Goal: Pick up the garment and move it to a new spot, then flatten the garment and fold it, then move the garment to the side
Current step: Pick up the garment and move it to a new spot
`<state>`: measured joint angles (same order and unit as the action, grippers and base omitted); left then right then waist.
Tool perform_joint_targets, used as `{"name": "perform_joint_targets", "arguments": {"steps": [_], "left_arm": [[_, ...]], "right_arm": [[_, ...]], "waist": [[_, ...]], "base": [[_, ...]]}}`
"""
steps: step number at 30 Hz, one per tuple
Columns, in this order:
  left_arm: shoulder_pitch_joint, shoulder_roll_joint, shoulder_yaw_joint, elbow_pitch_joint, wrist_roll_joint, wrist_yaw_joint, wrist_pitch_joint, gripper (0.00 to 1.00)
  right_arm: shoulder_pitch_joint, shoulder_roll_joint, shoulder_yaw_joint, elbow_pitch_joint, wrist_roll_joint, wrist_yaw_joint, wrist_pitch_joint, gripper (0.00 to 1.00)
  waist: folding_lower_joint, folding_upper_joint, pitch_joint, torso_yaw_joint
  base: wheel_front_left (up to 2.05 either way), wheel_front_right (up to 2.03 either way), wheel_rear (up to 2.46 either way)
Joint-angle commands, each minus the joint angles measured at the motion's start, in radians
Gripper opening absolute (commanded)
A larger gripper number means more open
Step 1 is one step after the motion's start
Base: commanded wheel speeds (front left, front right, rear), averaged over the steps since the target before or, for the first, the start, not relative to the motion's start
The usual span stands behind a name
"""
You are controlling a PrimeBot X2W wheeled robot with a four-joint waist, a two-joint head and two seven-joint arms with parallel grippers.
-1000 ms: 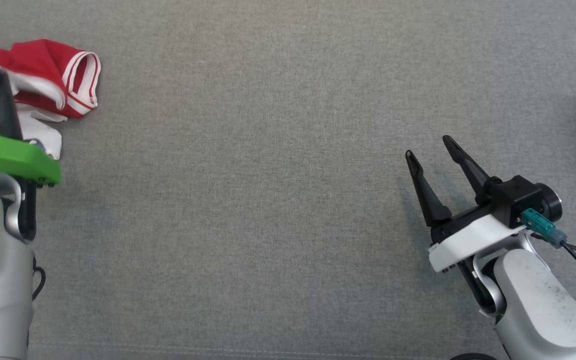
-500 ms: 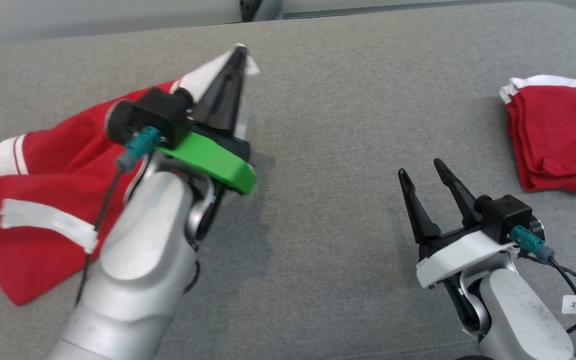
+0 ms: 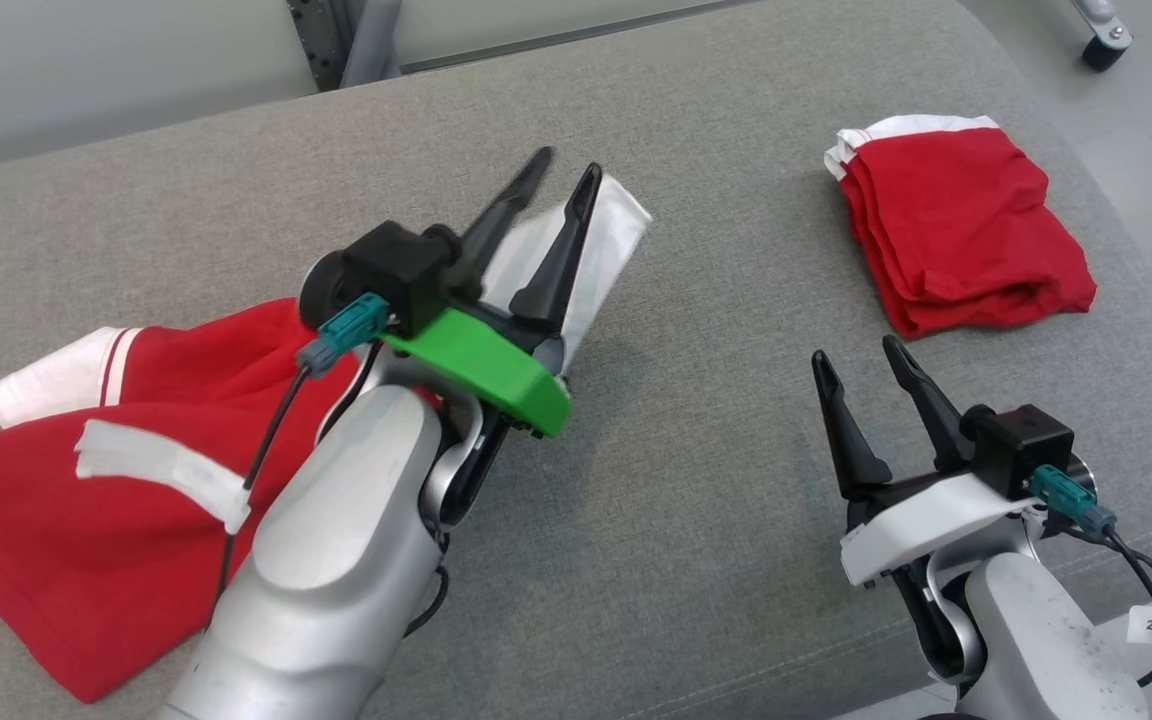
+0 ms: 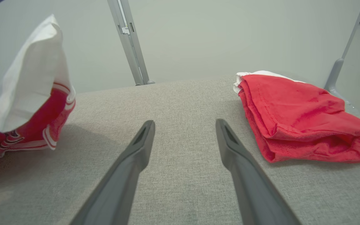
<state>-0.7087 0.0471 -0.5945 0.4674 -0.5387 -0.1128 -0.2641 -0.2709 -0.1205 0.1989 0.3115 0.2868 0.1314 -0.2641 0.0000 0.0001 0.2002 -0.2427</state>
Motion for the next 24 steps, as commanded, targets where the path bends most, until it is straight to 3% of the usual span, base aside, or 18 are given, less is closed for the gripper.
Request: {"name": "perform_joint_targets", "arguments": {"steps": [1, 5, 13, 19, 24], "left_arm": [[0.038, 0.007, 0.035, 0.011, 0.031, 0.009, 0.0, 1.0], [0.098, 0.007, 0.121, 0.005, 0.076, 0.012, 0.0, 1.0], [0.341, 0.014, 0.385, -0.049, 0.211, 0.025, 0.0, 1.0], [0.547, 0.012, 0.553, -0.11, 0.276, 0.032, 0.0, 1.0], [0.682, 0.008, 0.618, -0.142, 0.305, 0.019, 0.0, 1.0]], "right_arm": [[0.012, -0.002, -0.005, 0.002, -0.004, -0.001, 0.0, 1.0], [0.022, -0.006, -0.017, -0.002, -0.01, -0.001, 0.0, 1.0], [0.051, -0.016, -0.013, -0.001, -0.014, -0.001, 0.0, 1.0], [0.086, -0.002, -0.005, 0.011, -0.015, -0.001, 0.0, 1.0], [0.116, -0.003, -0.007, 0.019, -0.013, -0.001, 0.0, 1.0]], "waist": [[0.0, -0.0001, -0.013, 0.026], [0.0, -0.0001, -0.032, 0.073], [0.0, -0.0001, -0.093, 0.179], [0.0, -0.0001, -0.146, 0.204], [0.0, -0.0001, -0.175, 0.217]], "base": [[0.0, 0.0, 0.0], [0.0, 0.0, 0.0], [0.0, 0.0, 0.0], [0.0, 0.0, 0.0], [0.0, 0.0, 0.0]]}}
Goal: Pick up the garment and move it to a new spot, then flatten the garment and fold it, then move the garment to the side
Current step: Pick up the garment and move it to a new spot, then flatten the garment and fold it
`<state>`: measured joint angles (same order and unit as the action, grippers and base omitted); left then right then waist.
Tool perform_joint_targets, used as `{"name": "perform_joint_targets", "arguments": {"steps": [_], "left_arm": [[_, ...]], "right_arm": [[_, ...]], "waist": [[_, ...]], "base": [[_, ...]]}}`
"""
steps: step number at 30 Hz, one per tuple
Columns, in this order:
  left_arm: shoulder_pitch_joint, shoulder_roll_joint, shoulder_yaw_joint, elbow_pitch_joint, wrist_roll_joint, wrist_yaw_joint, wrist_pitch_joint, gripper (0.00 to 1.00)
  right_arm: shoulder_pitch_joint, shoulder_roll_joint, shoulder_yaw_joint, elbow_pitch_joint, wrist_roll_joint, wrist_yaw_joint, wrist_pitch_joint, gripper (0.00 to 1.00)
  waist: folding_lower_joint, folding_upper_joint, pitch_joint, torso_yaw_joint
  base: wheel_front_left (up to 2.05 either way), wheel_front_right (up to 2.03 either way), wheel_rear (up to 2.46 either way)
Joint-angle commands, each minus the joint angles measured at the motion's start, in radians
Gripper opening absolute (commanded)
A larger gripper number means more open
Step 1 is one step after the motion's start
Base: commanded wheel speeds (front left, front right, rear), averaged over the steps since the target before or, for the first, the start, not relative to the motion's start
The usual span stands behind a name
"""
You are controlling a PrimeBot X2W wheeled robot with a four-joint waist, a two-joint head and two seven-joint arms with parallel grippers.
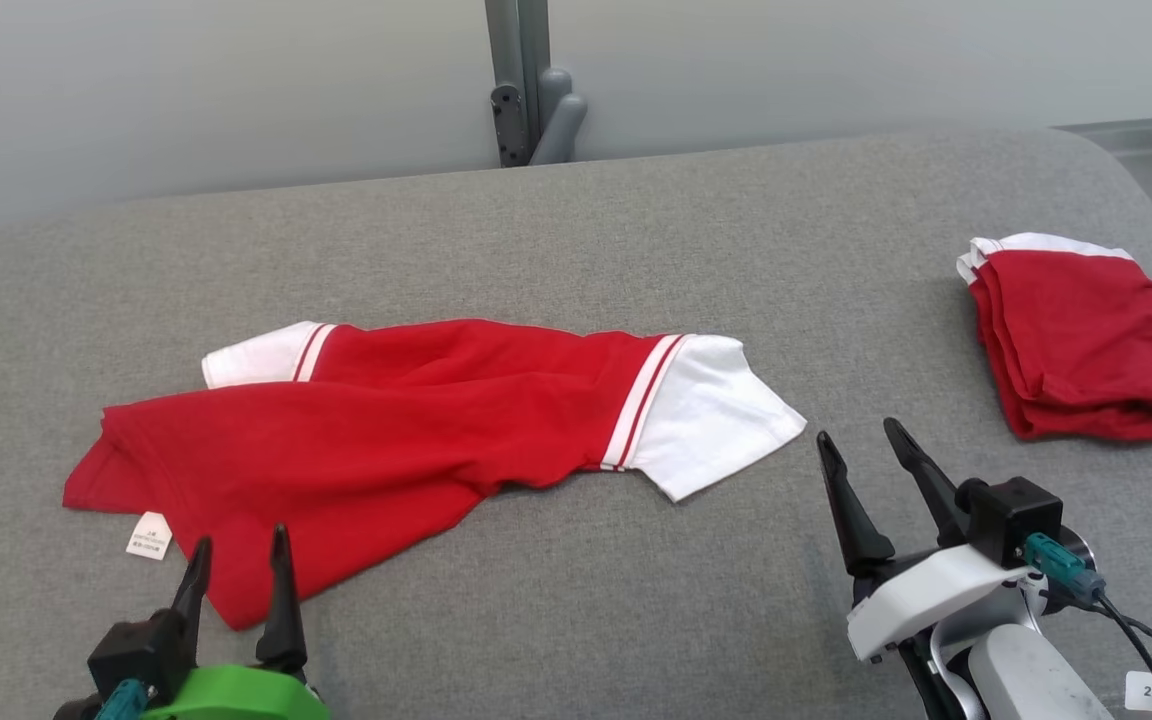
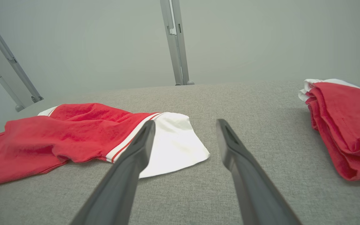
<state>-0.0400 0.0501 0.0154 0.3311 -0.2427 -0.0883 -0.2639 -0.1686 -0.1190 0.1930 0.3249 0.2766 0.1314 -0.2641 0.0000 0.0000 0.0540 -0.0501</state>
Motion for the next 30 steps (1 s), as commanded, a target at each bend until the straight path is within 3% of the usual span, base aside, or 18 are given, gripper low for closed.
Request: {"name": "perform_joint_targets", "arguments": {"steps": [1, 9, 15, 24, 30], "left_arm": [[0.035, 0.004, 0.016, -0.007, 0.014, -0.007, 0.0, 1.0], [0.076, 0.002, 0.001, -0.028, -0.012, -0.004, 0.0, 1.0], [0.027, 0.002, -0.049, -0.044, -0.029, 0.007, 0.0, 1.0], [-0.042, 0.002, -0.153, -0.067, -0.07, 0.013, 0.0, 1.0], [-0.089, 0.001, -0.243, -0.088, -0.113, 0.033, 0.0, 1.0]], "right_arm": [[0.019, -0.006, -0.001, 0.007, -0.002, -0.001, 0.0, 1.0], [0.038, -0.011, -0.003, 0.014, 0.0, -0.001, 0.0, 1.0], [-0.041, -0.035, 0.043, 0.019, 0.005, -0.001, 0.0, 1.0], [-0.273, -0.123, 0.202, 0.15, 0.021, -0.001, 0.002, 1.0], [-0.506, -0.209, 0.408, 0.294, 0.121, -0.002, 0.052, 1.0]], "waist": [[0.0, 0.0, -0.031, 0.025], [0.0, 0.0, -0.022, 0.032], [0.0, 0.0, 0.035, 0.073], [0.0, 0.0, 0.151, 0.214], [0.0, 0.0, 0.227, 0.364]], "base": [[0.0, 0.0, 0.0], [0.0, 0.0, 0.0], [0.0, 0.0, 0.0], [0.0, 0.0, 0.0], [0.0, 0.0, 0.0]]}}
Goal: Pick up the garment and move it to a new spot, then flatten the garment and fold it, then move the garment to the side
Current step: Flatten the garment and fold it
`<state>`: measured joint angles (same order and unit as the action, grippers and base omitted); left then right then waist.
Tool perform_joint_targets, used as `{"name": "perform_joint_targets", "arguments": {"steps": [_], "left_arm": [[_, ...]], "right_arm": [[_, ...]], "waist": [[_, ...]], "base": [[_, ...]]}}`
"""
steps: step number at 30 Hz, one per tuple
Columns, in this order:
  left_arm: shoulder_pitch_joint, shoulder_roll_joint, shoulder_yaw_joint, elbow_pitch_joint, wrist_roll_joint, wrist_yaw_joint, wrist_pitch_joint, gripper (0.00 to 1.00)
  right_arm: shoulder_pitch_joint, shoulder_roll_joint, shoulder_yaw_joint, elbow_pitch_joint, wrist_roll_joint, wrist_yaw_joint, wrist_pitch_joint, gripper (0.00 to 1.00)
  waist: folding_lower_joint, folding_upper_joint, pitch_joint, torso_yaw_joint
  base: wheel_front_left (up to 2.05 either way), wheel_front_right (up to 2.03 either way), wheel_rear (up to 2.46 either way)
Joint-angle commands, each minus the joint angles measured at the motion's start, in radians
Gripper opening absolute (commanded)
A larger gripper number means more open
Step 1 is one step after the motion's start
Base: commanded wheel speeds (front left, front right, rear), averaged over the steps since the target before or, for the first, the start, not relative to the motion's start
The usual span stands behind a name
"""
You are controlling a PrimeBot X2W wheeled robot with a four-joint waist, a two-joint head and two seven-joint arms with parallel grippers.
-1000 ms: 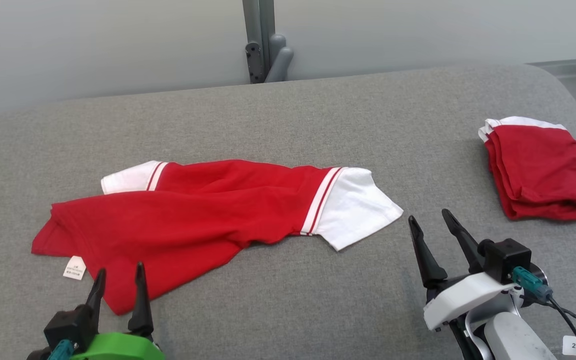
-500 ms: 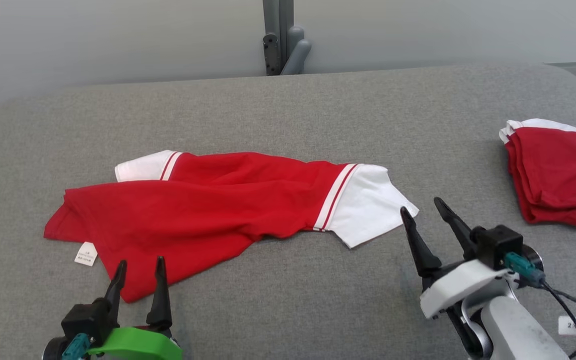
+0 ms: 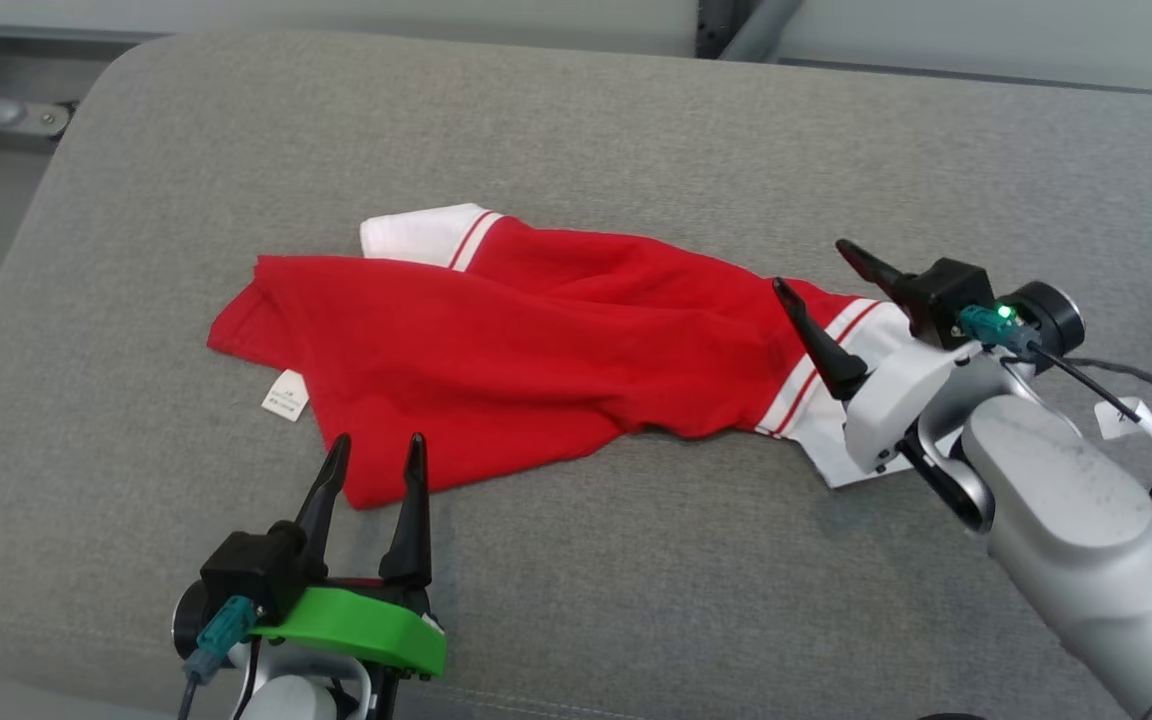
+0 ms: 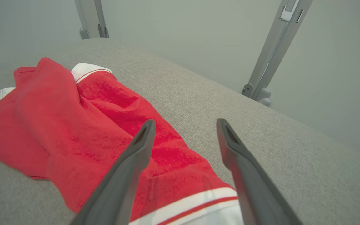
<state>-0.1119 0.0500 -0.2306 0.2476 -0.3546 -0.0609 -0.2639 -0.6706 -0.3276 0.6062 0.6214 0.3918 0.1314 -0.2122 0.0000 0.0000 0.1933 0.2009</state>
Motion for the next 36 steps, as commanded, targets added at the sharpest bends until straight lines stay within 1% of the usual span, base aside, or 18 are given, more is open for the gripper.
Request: {"name": "perform_joint_targets", "arguments": {"steps": [1, 5, 9, 12, 16, 18, 23, 27, 28, 30, 31, 32, 33, 36], "left_arm": [[-0.022, 0.002, -0.011, -0.009, -0.005, 0.009, 0.0, 1.0], [-0.03, 0.002, -0.052, -0.024, -0.034, 0.022, 0.0, 1.0], [-0.03, 0.001, -0.082, -0.034, -0.059, 0.037, 0.0, 1.0], [-0.028, 0.001, -0.101, -0.037, -0.066, 0.046, 0.0, 1.0], [-0.02, 0.001, -0.124, -0.041, -0.082, 0.052, 0.0, 1.0], [-0.014, 0.001, -0.136, -0.046, -0.087, 0.055, 0.0, 1.0], [-0.003, 0.001, -0.153, -0.089, -0.109, 0.082, 0.0, 1.0], [0.02, 0.001, -0.157, -0.111, -0.123, 0.106, 0.0, 1.0], [0.023, 0.001, -0.16, -0.115, -0.123, 0.109, 0.0, 1.0], [0.025, 0.001, -0.163, -0.119, -0.12, 0.115, 0.0, 1.0], [0.029, 0.001, -0.164, -0.12, -0.118, 0.117, 0.0, 1.0], [0.032, 0.001, -0.163, -0.119, -0.118, 0.118, 0.0, 1.0], [0.032, 0.001, -0.162, -0.118, -0.118, 0.119, 0.0, 1.0], [0.018, 0.001, -0.161, -0.114, -0.117, 0.119, 0.0, 1.0]], "right_arm": [[-0.036, -0.016, 0.018, 0.012, 0.018, -0.002, 0.005, 1.0], [-0.136, -0.057, 0.138, 0.053, 0.098, -0.002, 0.035, 1.0], [-0.217, -0.097, 0.265, 0.061, 0.196, -0.002, 0.055, 1.0], [-0.269, -0.127, 0.352, 0.057, 0.254, -0.002, 0.052, 1.0], [-0.328, -0.151, 0.446, 0.071, 0.315, -0.002, 0.063, 1.0], [-0.361, -0.15, 0.489, 0.082, 0.342, -0.002, 0.078, 1.0], [-0.463, -0.136, 0.598, 0.133, 0.381, -0.002, 0.132, 1.0], [-0.525, -0.107, 0.642, 0.209, 0.383, -0.002, 0.17, 1.0], [-0.534, -0.102, 0.646, 0.23, 0.384, -0.002, 0.165, 0.92], [-0.539, -0.095, 0.653, 0.27, 0.39, -0.002, 0.162, 0.8], [-0.541, -0.091, 0.655, 0.284, 0.391, -0.002, 0.156, 0.45], [-0.541, -0.088, 0.658, 0.298, 0.393, -0.002, 0.156, 0.19], [-0.541, -0.086, 0.658, 0.314, 0.402, -0.002, 0.153, 0.0], [-0.558, -0.096, 0.654, 0.359, 0.415, -0.002, 0.117, 0.0]], "waist": [[0.0, 0.0, 0.098, 0.136], [0.0, 0.0, 0.129, 0.214], [0.0, 0.0, 0.15, 0.279], [0.0, 0.0, 0.16, 0.32], [0.0, 0.0, 0.168, 0.366], [0.0, 0.0, 0.175, 0.381], [0.0, 0.0, 0.207, 0.387], [0.0, 0.0, 0.222, 0.389], [0.0, 0.0, 0.224, 0.389], [0.0, 0.0, 0.225, 0.389], [0.0, 0.0, 0.224, 0.388], [0.0, 0.0, 0.224, 0.388], [0.0, 0.0, 0.223, 0.388], [0.0, 0.0, 0.219, 0.386]], "base": [[0.0, 0.0, 0.0], [0.0, 0.0, 0.0], [0.0, 0.0, 0.0], [0.0, 0.0, 0.0], [0.0, 0.0, 0.0], [0.0, 0.0, 0.0], [0.0, 0.0, 0.0], [-0.06, -0.06, -0.06], [-0.13, -0.13, -0.13], [-0.09, -0.09, -0.09], [-0.03, -0.03, -0.03], [0.0, 0.0, 0.0], [0.0, 0.0, 0.0], [0.0, 0.0, 0.0]]}}
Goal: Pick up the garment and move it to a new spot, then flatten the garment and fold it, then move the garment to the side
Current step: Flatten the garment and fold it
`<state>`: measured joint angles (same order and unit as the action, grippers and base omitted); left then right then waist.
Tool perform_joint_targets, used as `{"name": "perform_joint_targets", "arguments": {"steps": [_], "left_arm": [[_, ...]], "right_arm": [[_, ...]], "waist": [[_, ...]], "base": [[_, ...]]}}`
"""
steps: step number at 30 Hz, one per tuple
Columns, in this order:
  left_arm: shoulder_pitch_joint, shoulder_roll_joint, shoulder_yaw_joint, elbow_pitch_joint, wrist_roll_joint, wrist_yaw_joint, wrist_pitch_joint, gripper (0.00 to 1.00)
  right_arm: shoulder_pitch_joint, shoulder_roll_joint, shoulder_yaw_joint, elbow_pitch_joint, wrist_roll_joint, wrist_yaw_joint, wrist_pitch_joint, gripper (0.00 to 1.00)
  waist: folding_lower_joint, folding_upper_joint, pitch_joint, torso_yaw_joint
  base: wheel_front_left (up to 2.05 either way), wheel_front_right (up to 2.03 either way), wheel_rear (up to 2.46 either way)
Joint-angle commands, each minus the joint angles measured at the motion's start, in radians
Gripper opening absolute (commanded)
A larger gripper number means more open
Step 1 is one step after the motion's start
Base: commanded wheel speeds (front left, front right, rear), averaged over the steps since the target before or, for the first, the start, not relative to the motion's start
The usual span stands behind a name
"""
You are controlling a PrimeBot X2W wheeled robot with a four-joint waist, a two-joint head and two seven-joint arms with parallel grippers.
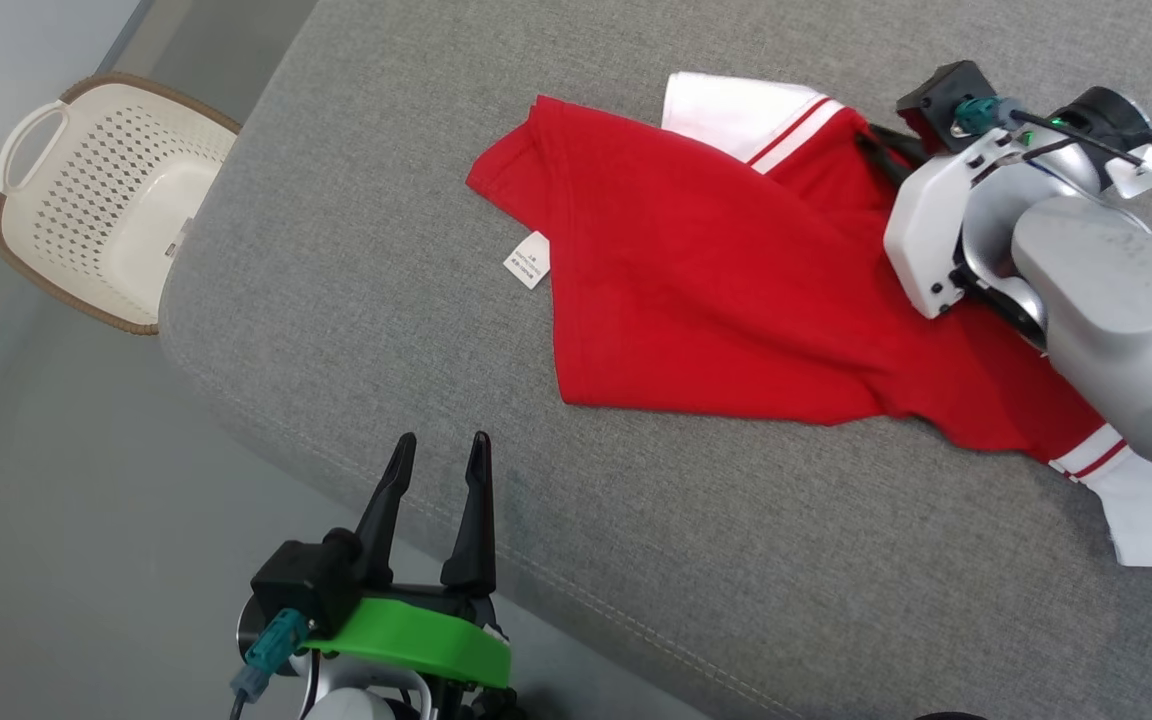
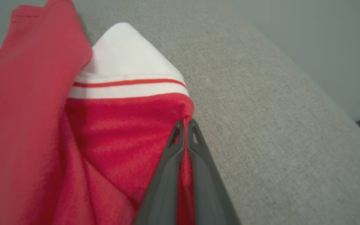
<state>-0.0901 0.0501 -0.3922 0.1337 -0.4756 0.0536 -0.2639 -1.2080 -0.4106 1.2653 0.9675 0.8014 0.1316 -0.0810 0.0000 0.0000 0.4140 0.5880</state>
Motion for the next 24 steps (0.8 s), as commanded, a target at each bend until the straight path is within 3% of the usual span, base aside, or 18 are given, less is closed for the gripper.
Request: {"name": "perform_joint_targets", "arguments": {"steps": [1, 7, 12, 21, 22, 23, 24], "left_arm": [[-0.01, 0.001, -0.002, -0.001, 0.005, 0.0, 0.0, 1.0], [-0.033, 0.001, -0.018, 0.017, 0.006, -0.017, 0.0, 1.0], [-0.055, 0.001, -0.035, 0.042, -0.005, -0.034, 0.0, 1.0], [-0.071, 0.002, -0.049, 0.061, 0.004, -0.051, 0.0, 1.0], [-0.073, 0.002, -0.052, 0.066, 0.007, -0.053, 0.0, 1.0], [-0.075, 0.002, -0.055, 0.069, 0.008, -0.055, 0.0, 1.0], [-0.075, 0.002, -0.054, 0.072, 0.009, -0.055, 0.0, 1.0]], "right_arm": [[-0.031, -0.019, -0.015, 0.037, 0.005, -0.002, -0.038, 0.0], [-0.036, -0.032, -0.049, 0.152, 0.0, -0.002, -0.126, 0.0], [-0.073, -0.091, -0.12, 0.293, -0.016, -0.002, -0.172, 0.0], [-0.036, -0.37, -0.349, 0.322, -0.051, -0.002, -0.168, 0.0], [-0.025, -0.392, -0.39, 0.322, -0.052, -0.002, -0.17, 0.22], [-0.009, -0.405, -0.427, 0.322, -0.06, -0.002, -0.174, 1.0], [0.011, -0.401, -0.458, 0.322, -0.067, -0.002, -0.176, 1.0]], "waist": [[0.0, 0.0, -0.004, -0.002], [0.0, 0.0, -0.023, -0.005], [0.0, 0.0, -0.041, -0.019], [0.0, 0.0, -0.039, -0.059], [0.0, 0.0, -0.039, -0.063], [0.0, 0.0, -0.041, -0.069], [0.0, 0.0, -0.044, -0.076]], "base": [[0.0, 0.0, 0.0], [0.0, 0.0, 0.0], [0.0, 0.0, 0.0], [0.0, 0.0, 0.0], [0.0, 0.0, 0.0], [0.0, 0.0, 0.0], [0.0, 0.0, 0.0]]}}
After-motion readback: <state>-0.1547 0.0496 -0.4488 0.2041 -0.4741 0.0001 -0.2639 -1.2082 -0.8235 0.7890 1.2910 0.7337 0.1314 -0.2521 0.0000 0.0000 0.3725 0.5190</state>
